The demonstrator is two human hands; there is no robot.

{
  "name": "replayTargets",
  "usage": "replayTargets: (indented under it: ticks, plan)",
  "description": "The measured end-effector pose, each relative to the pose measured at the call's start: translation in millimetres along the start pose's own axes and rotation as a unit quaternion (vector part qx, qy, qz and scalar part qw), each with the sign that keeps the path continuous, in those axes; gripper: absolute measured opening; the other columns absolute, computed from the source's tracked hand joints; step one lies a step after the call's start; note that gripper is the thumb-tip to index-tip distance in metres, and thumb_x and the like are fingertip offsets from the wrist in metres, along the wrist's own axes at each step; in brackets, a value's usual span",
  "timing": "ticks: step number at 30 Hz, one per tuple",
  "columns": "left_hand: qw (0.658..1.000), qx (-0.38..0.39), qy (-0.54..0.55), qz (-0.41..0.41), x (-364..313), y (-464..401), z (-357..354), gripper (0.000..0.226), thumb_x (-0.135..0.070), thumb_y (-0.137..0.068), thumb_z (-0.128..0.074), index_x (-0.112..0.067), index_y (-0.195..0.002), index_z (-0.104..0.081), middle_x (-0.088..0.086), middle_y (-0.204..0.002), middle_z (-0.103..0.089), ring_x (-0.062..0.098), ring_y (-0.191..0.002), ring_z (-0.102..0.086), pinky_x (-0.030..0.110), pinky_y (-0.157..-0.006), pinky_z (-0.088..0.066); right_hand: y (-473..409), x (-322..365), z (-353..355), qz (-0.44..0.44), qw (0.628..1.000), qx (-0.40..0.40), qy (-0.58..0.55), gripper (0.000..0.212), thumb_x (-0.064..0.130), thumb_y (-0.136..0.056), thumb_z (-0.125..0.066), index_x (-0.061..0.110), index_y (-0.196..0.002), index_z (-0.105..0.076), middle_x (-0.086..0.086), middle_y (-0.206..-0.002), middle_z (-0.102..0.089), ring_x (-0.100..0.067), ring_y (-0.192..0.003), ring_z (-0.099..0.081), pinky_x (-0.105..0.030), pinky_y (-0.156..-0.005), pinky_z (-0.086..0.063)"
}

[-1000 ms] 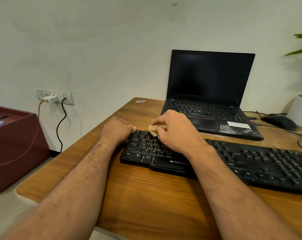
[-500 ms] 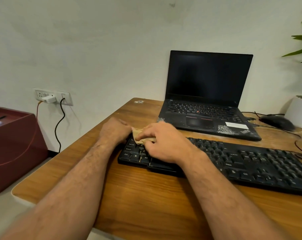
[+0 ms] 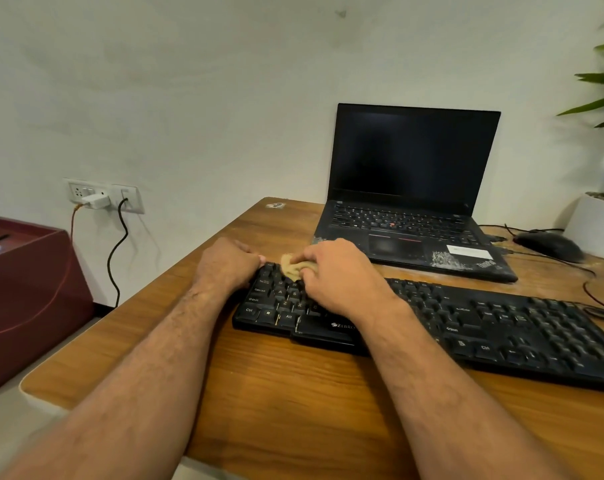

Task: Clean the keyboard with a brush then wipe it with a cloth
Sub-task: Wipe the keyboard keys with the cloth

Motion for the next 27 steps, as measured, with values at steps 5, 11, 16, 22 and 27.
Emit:
replayTargets:
  ticks: [5,11,16,22,27]
  plan:
    - [1.000,0.002,-0.010,-0.010,-0.5,2.3,-1.0,0.009,-0.031,-0.090,-0.071,-0.025,-0.083,-0.068,0.001,-0.095,-0.069,0.021,-0.100,-0.064,0.047,-0.102,-0.048,-0.3,-3.0,12.6,-0.023,0.996,-0.056,-0.063,0.031,0.017,-0.098,-0.058,0.026,-0.127,-0.066,0.002,-0.125,-0.067,-0.011,-0.109,-0.059,-0.029,-0.103,-0.047]
    - [0.999,-0.022,-0.020,-0.019,-3.3,2.3,1.9,0.010,-0.028,-0.088,-0.072,-0.021,-0.092,-0.077,0.005,-0.099,-0.074,0.023,-0.095,-0.066,0.044,-0.093,-0.054,24.3,31.9,7.9,0.063,0.992,0.066,-0.090,0.030,0.015,-0.089,-0.063,0.035,-0.104,-0.078,0.010,-0.110,-0.074,-0.006,-0.092,-0.066,-0.028,-0.087,-0.058]
    - [0.999,-0.025,-0.018,-0.013,-3.1,2.4,1.1,0.012,-0.029,-0.088,-0.072,-0.022,-0.097,-0.077,0.003,-0.102,-0.073,0.021,-0.098,-0.066,0.042,-0.094,-0.054,29.7,29.9,17.5,0.106,0.987,0.089,-0.083,0.035,0.012,-0.089,-0.062,0.037,-0.109,-0.077,0.014,-0.118,-0.072,-0.004,-0.105,-0.063,-0.027,-0.097,-0.053]
    - [1.000,-0.023,-0.012,-0.011,-3.4,2.7,0.4,0.007,-0.030,-0.087,-0.073,-0.024,-0.089,-0.076,0.003,-0.100,-0.074,0.022,-0.100,-0.066,0.044,-0.097,-0.053,41.7,29.4,9.1,0.123,0.984,0.117,-0.052,0.050,0.002,-0.086,-0.053,0.035,-0.115,-0.076,0.015,-0.126,-0.069,0.000,-0.111,-0.055,-0.021,-0.104,-0.041]
    - [1.000,-0.015,-0.016,-0.013,-2.6,1.6,-0.7,0.014,-0.030,-0.087,-0.073,-0.028,-0.074,-0.068,-0.003,-0.083,-0.068,0.021,-0.092,-0.066,0.046,-0.098,-0.052,32.8,12.0,24.4,0.076,0.995,0.047,-0.035,0.042,0.009,-0.089,-0.053,0.032,-0.116,-0.075,0.011,-0.119,-0.070,-0.001,-0.095,-0.057,-0.017,-0.092,-0.047]
Point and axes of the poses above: each hand's wrist, its own y-axis away from the middle knuckle, its own z-axis out of the back of the hand, x = y × z, the point moved 6 cm from there along -y, towards the middle knuckle
